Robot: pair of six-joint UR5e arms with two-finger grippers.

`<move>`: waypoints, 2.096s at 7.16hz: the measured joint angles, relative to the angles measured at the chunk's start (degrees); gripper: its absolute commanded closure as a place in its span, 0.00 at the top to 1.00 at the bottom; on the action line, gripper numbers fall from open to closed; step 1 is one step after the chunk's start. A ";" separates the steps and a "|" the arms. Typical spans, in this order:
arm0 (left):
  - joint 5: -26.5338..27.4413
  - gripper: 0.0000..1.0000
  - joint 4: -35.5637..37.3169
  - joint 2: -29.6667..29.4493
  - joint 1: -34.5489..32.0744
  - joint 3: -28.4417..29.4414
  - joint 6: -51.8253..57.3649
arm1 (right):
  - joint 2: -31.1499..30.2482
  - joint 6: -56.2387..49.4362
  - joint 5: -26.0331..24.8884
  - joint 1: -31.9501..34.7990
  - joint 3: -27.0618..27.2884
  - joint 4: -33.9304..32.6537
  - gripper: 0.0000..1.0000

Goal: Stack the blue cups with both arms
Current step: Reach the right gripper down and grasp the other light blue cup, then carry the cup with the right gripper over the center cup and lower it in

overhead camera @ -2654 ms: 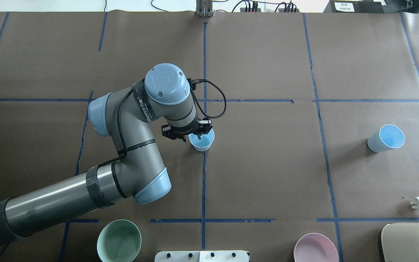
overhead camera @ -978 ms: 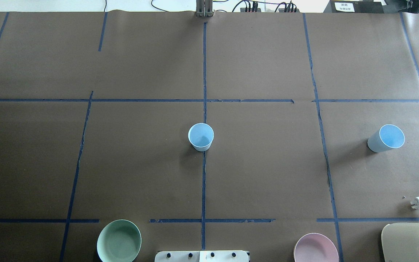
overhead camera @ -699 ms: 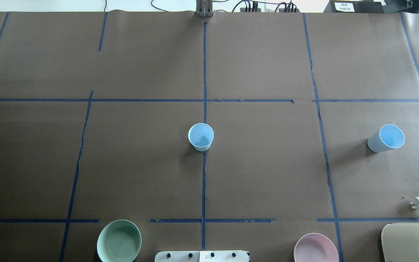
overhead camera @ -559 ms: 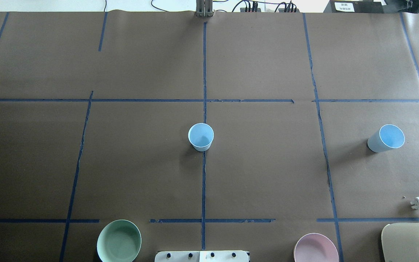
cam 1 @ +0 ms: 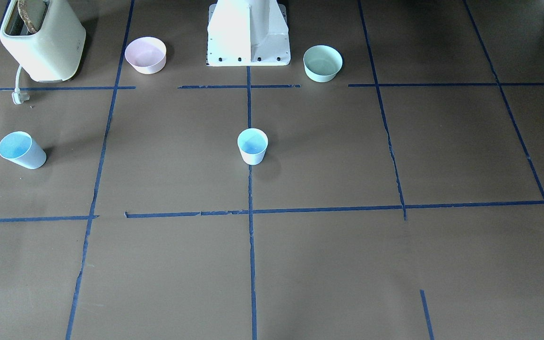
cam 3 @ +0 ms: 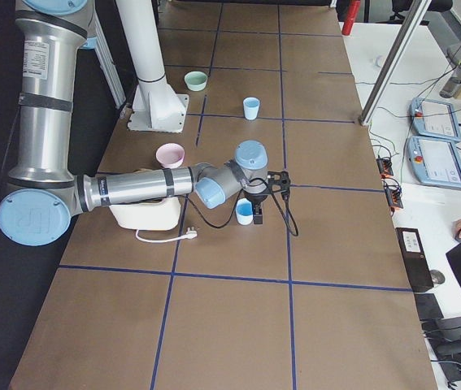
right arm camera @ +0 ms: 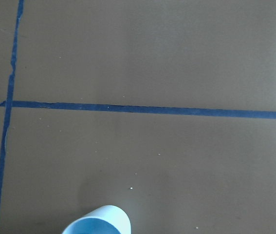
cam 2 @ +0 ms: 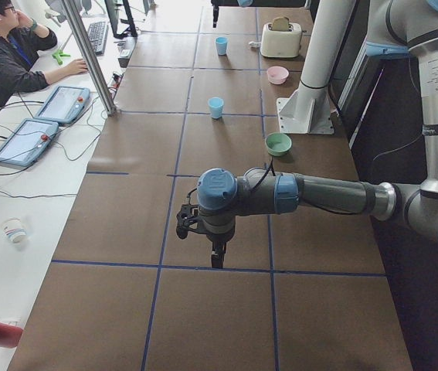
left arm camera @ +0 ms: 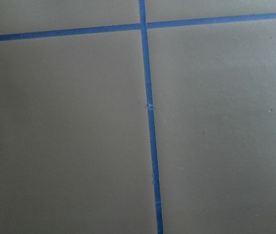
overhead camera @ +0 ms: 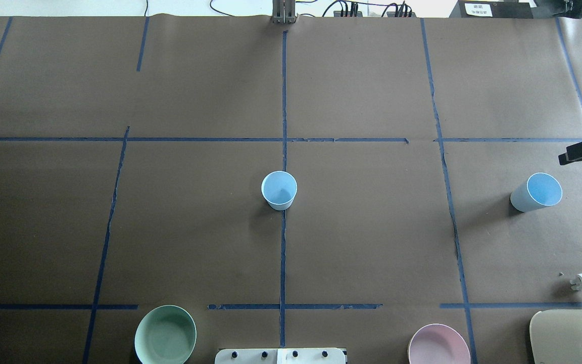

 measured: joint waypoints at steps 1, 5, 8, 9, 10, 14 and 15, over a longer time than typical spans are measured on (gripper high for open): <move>0.02 1.00 -0.02 0.00 0.00 0.00 -0.09 | -0.78 1.66 -1.38 -2.41 -0.37 1.95 1.00; 0.04 1.00 -0.22 0.02 0.00 -0.18 0.07 | -0.38 2.23 -3.75 -7.49 -5.07 3.06 0.24; 0.06 1.00 -0.92 0.07 0.01 -0.26 0.04 | 0.47 1.87 -4.48 -8.53 -5.89 3.02 0.00; 0.05 1.00 -0.97 0.08 0.01 -0.27 0.02 | 0.32 1.82 -4.40 -8.52 -5.75 3.05 0.00; 0.04 1.00 -0.99 0.08 0.01 -0.27 -0.01 | 0.21 1.80 -4.34 -8.51 -5.70 3.07 0.00; 0.08 1.00 -1.00 0.07 0.01 -0.27 -0.22 | 3.49 2.83 -1.87 -8.51 -0.60 -3.55 0.00; 0.08 1.00 -0.98 0.05 0.01 -0.27 -0.29 | 9.47 5.20 -1.36 -8.51 2.71 -12.65 0.00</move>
